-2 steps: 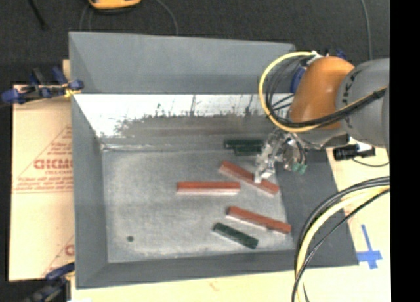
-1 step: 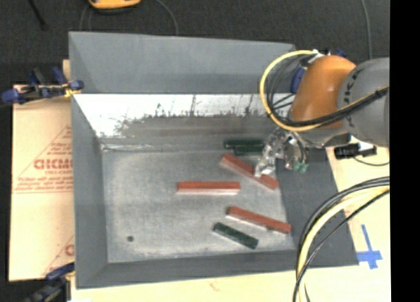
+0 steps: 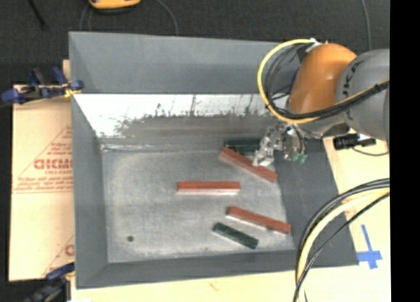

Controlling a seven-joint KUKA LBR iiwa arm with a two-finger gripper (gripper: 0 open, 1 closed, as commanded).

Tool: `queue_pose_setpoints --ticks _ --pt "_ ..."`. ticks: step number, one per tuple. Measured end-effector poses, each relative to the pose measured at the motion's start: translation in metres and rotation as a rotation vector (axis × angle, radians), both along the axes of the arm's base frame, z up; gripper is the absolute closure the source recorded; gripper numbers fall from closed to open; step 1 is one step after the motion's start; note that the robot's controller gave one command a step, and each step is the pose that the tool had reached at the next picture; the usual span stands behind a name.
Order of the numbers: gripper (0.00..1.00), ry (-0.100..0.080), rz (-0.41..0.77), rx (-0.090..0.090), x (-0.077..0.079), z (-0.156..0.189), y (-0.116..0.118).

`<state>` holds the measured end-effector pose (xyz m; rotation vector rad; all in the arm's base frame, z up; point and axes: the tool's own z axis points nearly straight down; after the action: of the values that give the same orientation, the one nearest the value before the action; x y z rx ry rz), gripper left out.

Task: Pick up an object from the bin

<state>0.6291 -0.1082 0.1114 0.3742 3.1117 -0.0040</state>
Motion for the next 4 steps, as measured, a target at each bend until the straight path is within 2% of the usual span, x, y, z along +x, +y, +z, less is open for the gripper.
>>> queue_pose_setpoints --ticks 1,2,3,4 --pt "1.00 0.008 0.009 0.002 -0.010 0.060 -0.005" --pt "0.00 0.005 0.228 0.004 -0.026 0.010 0.090" --pt "0.00 0.003 0.228 0.003 -0.026 0.011 0.089" --pt "1.00 0.012 0.115 0.005 -0.022 -0.031 0.102"
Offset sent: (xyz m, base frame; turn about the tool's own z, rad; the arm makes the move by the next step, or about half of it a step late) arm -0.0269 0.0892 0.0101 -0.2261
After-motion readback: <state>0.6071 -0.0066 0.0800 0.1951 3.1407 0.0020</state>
